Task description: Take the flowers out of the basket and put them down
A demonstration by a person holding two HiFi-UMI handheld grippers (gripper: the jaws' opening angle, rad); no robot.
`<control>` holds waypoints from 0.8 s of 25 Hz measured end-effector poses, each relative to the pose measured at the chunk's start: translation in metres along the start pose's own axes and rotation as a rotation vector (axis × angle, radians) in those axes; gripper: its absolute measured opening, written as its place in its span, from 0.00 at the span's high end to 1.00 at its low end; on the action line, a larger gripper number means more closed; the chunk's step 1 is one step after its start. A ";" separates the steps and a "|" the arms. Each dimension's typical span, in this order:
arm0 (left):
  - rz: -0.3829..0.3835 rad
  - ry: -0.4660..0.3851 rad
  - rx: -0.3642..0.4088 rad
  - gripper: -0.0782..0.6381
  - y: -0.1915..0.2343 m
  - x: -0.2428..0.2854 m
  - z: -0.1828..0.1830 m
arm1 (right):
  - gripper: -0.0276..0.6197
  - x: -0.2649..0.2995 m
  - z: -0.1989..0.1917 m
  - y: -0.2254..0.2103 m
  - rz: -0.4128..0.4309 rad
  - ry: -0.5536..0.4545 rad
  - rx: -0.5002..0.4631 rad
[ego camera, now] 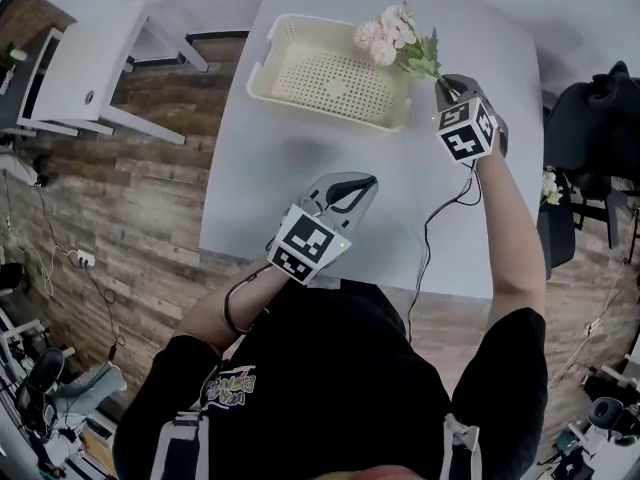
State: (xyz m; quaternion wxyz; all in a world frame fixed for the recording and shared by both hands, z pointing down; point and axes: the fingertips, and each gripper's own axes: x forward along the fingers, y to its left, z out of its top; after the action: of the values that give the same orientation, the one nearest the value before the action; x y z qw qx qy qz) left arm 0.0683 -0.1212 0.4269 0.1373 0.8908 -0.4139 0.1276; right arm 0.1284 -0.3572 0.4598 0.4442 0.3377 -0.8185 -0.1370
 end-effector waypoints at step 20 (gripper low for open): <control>-0.248 0.058 0.082 0.88 -0.071 0.040 -0.008 | 0.89 -0.065 -0.253 0.055 -0.155 0.233 1.018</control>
State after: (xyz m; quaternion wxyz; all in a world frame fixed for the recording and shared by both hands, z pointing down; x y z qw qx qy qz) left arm 0.1469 -0.1022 0.4381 0.1271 0.9359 -0.2911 0.1521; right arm 0.3366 -0.2538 0.5917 0.3005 0.5831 -0.6994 0.2837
